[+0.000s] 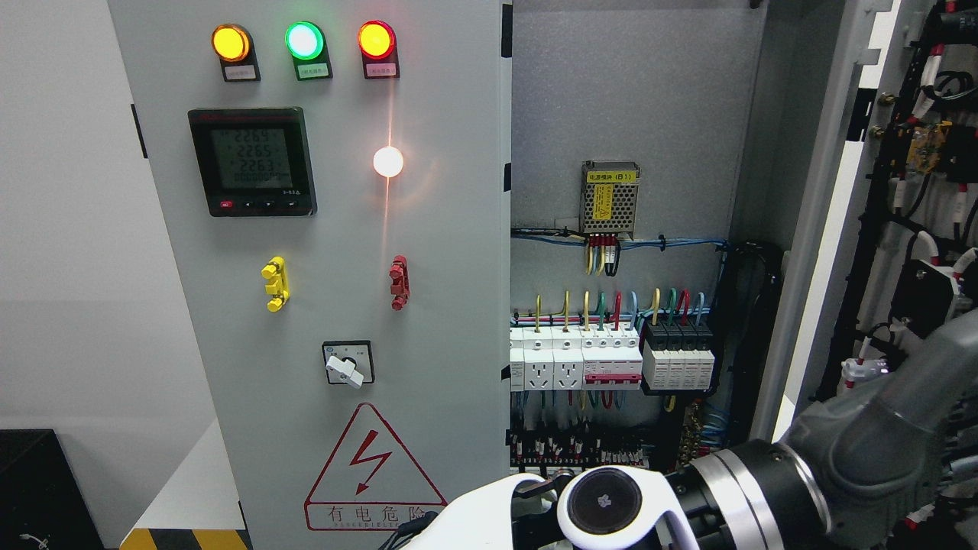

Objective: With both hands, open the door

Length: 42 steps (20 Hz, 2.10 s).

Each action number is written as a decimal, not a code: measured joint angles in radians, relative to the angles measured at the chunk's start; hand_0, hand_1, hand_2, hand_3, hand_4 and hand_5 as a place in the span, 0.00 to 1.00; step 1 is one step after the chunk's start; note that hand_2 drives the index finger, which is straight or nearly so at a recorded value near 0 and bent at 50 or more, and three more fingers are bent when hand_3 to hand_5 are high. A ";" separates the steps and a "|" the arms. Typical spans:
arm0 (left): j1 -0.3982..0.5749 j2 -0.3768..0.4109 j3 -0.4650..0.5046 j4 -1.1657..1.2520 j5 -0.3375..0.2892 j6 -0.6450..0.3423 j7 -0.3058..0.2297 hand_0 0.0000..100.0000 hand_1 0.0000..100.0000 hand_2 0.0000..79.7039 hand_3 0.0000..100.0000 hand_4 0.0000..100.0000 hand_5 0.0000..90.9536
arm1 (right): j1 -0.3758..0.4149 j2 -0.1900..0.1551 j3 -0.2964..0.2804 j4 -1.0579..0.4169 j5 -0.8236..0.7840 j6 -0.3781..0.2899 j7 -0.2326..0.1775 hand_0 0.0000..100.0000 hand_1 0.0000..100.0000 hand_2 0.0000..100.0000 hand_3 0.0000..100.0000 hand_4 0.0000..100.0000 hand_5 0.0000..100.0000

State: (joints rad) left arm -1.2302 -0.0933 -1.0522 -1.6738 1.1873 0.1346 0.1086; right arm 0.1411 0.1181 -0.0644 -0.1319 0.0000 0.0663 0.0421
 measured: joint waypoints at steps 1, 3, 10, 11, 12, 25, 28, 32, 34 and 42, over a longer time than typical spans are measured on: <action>-0.002 -0.006 -0.001 0.006 0.000 0.000 0.000 0.00 0.00 0.00 0.00 0.00 0.00 | 0.000 0.000 0.000 0.000 0.000 0.000 0.000 0.19 0.00 0.00 0.00 0.00 0.00; -0.006 -0.018 -0.002 0.020 0.000 0.000 0.000 0.00 0.00 0.00 0.00 0.00 0.00 | 0.000 0.000 0.000 0.000 0.000 0.000 0.000 0.19 0.00 0.00 0.00 0.00 0.00; -0.036 -0.048 -0.011 0.055 0.004 0.004 0.000 0.00 0.00 0.00 0.00 0.00 0.00 | 0.000 0.000 0.000 0.000 0.000 0.000 0.000 0.19 0.00 0.00 0.00 0.00 0.00; -0.042 -0.051 -0.013 0.060 0.005 0.005 0.000 0.00 0.00 0.00 0.00 0.00 0.00 | 0.000 0.000 0.000 0.000 0.000 0.000 0.000 0.19 0.00 0.00 0.00 0.00 0.00; -0.049 -0.054 -0.015 0.064 0.006 0.005 0.000 0.00 0.00 0.00 0.00 0.00 0.00 | 0.000 0.000 0.000 0.000 0.000 0.000 0.000 0.19 0.00 0.00 0.00 0.00 0.00; -0.080 -0.074 -0.041 0.099 0.009 -0.004 0.000 0.00 0.00 0.00 0.00 0.00 0.00 | 0.000 0.000 0.000 0.000 0.000 0.000 0.000 0.19 0.00 0.00 0.00 0.00 0.00; -0.073 -0.068 -0.041 0.088 0.007 -0.004 0.000 0.00 0.00 0.00 0.00 0.00 0.00 | 0.000 0.000 0.000 0.000 0.000 0.000 0.000 0.19 0.00 0.00 0.00 0.00 0.00; -0.051 -0.045 -0.025 0.061 0.004 0.028 -0.004 0.00 0.00 0.00 0.00 0.00 0.00 | 0.000 0.000 0.000 0.000 0.000 0.000 0.000 0.19 0.00 0.00 0.00 0.00 0.00; -0.038 -0.029 -0.013 0.045 0.004 0.039 -0.004 0.00 0.00 0.00 0.00 0.00 0.00 | 0.000 0.000 0.000 0.000 0.000 0.000 0.000 0.19 0.00 0.00 0.00 0.00 0.00; 0.041 0.086 0.054 -0.074 0.008 0.063 0.003 0.00 0.00 0.00 0.00 0.00 0.00 | 0.000 0.000 0.000 0.000 0.000 0.000 0.000 0.19 0.00 0.00 0.00 0.00 0.00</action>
State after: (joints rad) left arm -1.1896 -0.0072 -0.9984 -1.7483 1.1949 0.1978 0.1120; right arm 0.1411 0.1181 -0.0645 -0.1320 0.0000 0.0663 0.0422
